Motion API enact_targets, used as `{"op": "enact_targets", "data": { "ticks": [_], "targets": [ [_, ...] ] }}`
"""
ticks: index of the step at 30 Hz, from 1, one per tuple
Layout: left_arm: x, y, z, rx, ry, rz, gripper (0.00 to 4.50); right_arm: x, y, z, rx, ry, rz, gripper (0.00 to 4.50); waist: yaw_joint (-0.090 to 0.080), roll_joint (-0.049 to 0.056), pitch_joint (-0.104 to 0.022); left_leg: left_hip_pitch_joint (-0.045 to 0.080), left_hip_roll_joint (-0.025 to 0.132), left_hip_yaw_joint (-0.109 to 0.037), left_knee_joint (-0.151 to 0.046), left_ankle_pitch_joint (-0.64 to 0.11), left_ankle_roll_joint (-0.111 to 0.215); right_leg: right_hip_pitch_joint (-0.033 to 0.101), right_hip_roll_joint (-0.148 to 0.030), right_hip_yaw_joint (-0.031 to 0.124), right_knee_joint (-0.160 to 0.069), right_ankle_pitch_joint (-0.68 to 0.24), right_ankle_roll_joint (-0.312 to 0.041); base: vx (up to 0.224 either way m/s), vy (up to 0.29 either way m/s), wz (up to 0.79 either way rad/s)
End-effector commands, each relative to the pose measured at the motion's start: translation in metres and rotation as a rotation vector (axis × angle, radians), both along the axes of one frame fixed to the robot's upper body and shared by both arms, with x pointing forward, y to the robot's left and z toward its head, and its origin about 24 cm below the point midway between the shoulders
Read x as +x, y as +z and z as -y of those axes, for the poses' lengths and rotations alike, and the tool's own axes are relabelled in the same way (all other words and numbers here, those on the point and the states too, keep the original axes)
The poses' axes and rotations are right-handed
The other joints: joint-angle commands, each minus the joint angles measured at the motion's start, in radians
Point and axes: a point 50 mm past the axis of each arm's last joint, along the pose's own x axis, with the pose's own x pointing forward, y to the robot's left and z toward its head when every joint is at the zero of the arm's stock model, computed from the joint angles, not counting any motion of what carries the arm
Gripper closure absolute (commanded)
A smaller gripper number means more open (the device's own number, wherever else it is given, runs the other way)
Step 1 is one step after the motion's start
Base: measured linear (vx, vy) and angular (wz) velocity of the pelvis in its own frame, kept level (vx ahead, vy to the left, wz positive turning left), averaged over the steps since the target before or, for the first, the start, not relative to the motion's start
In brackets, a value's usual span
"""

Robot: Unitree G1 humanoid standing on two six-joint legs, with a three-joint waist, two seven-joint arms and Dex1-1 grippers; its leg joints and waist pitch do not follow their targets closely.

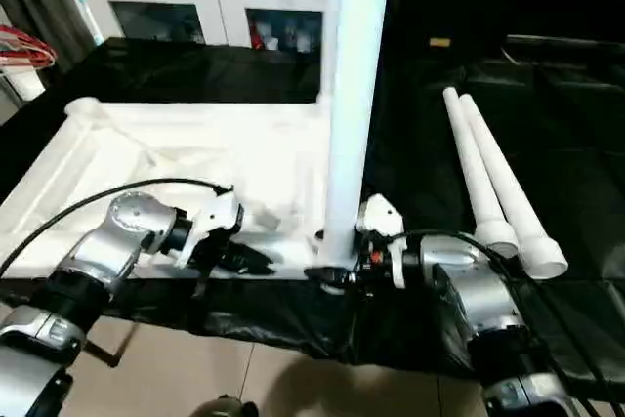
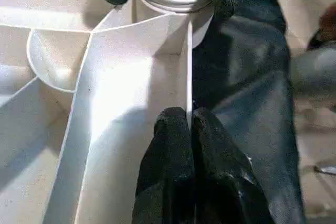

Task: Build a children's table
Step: Rotate leg to tighten

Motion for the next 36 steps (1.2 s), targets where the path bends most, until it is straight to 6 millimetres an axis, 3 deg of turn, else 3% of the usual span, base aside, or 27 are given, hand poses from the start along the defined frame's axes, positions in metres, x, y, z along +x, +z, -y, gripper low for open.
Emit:
{"op": "enact_targets", "data": {
  "ticks": [1, 5, 8, 10, 11, 12, 14, 19, 21, 24, 26, 29, 33, 36],
  "targets": [
    [0.005, 0.011, 0.011, -0.017, -0.042, 0.04, 4.5, -0.01, -0.001, -0.017, 0.015, 0.13, -0.03, 1.55, 0.001, -0.013, -0.065, 0.018, 0.055, -0.015, -0.057, -0.233, 0.078, 0.047, -0.066, 0.042, -0.068, -0.176, -0.228, 0.0, 0.0, 0.0],
    [0.007, 0.012, 0.012, -0.022, -0.037, 0.046, 4.5, -0.01, -0.002, -0.017, 0.014, 0.127, -0.028, 1.7, 0.006, -0.013, -0.063, 0.018, 0.054, -0.016, -0.057, -0.245, 0.066, 0.046, -0.067, 0.043, -0.07, -0.204, -0.222, 0.0, 0.0, 0.0],
    [0.012, 0.013, 0.016, -0.039, 0.025, 0.081, 4.5, -0.003, -0.006, -0.019, 0.011, 0.032, -0.004, 1.72, 0.009, -0.01, -0.062, 0.019, 0.054, -0.017, -0.058, -0.256, 0.051, 0.043, -0.067, 0.043, -0.071, -0.215, -0.22, 0.0, 0.0, 0.0],
    [0.021, 0.013, 0.024, -0.052, 0.141, 0.125, 4.5, 0.015, -0.013, -0.02, -0.012, -0.195, 0.028, 1.73, 0.008, -0.011, -0.059, 0.021, 0.053, -0.017, -0.061, -0.283, 0.035, 0.041, -0.068, 0.043, -0.075, -0.255, -0.212, 0.0, 0.0, 0.0],
    [0.021, 0.013, 0.024, -0.052, 0.141, 0.125, 4.5, 0.015, -0.013, -0.02, -0.012, -0.195, 0.028, 1.73, 0.006, -0.013, -0.059, 0.022, 0.052, -0.018, -0.062, -0.291, 0.024, 0.039, -0.071, 0.043, -0.076, -0.28, -0.209, 0.0, 0.0, 0.0],
    [0.026, 0.013, 0.031, -0.063, 0.213, 0.144, 4.5, 0.026, -0.017, -0.021, -0.012, -0.355, 0.03, 1.73, -0.002, -0.016, -0.057, 0.024, 0.05, -0.022, -0.068, -0.313, -0.003, 0.041, -0.071, 0.042, -0.08, -0.346, -0.187, 0.0, 0.0, 0.0],
    [0.027, 0.013, 0.037, -0.079, 0.248, 0.152, 4.5, 0.032, -0.018, -0.022, 0.005, -0.444, 0.017, 1.74, -0.012, -0.015, -0.057, 0.026, 0.05, -0.023, -0.069, -0.329, -0.01, 0.04, -0.073, 0.042, -0.085, -0.371, -0.177, 0.0, 0.0, 0.0],
    [0.03, 0.01, 0.054, -0.062, 0.349, 0.221, 4.5, 0.049, -0.029, -0.025, -0.039, -0.76, 0.005, 1.74, -0.027, -0.013, -0.062, 0.019, 0.047, -0.021, -0.066, -0.281, 0.002, 0.041, -0.068, 0.043, -0.076, -0.26, -0.191, 0.0, 0.0, 0.0],
    [0.029, 0.008, 0.061, -0.061, 0.388, 0.233, 4.5, 0.05, -0.033, -0.032, -0.047, -0.798, 0.008, 1.74, -0.03, -0.017, -0.063, 0.017, 0.046, -0.019, -0.064, -0.268, 0.01, 0.045, -0.067, 0.043, -0.074, -0.236, -0.189, 0.0, 0.0, 0.0],
    [0.026, 0.004, 0.071, -0.065, 0.422, 0.242, 4.5, 0.051, -0.035, -0.041, -0.04, -0.847, 0.019, 1.74, -0.031, -0.013, -0.061, 0.019, 0.047, -0.019, -0.066, -0.284, 0.016, 0.043, -0.067, 0.042, -0.079, -0.258, -0.182, 0.0, 0.0, 0.0],
    [0.023, 0.003, 0.076, -0.077, 0.418, 0.238, 4.5, 0.053, -0.033, -0.042, -0.002, -0.872, 0.008, 1.19, -0.032, -0.019, -0.059, 0.02, 0.046, -0.02, -0.067, -0.303, 0.018, 0.042, -0.068, 0.043, -0.083, -0.296, -0.171, 0.0, 0.0, 0.0],
    [0.019, 0.001, 0.077, -0.087, 0.394, 0.233, 4.5, 0.055, -0.029, -0.041, 0.042, -0.875, 0.003, 0.95, -0.032, -0.017, -0.059, 0.019, 0.048, -0.021, -0.07, -0.313, 0.02, 0.041, -0.068, 0.045, -0.084, -0.308, -0.162, 0.0, 0.0, 0.0],
    [0.016, 0.002, 0.073, -0.12, 0.368, 0.21, 4.5, 0.057, -0.024, -0.036, 0.029, -0.83, 0.049, 0.62, -0.035, -0.017, -0.063, 0.014, 0.046, -0.019, -0.065, -0.265, 0.035, 0.046, -0.066, 0.043, -0.074, -0.206, -0.184, 0.0, 0.0, 0.0],
    [0.013, 0.003, 0.066, -0.135, 0.312, 0.177, 4.5, 0.052, -0.019, -0.033, 0.024, -0.663, 0.085, 0.62, -0.033, -0.015, -0.066, 0.011, 0.044, -0.016, -0.058, -0.23, 0.055, 0.048, -0.064, 0.042, -0.069, -0.152, -0.2, 0.0, 0.0, 0.0]
  ]
}}
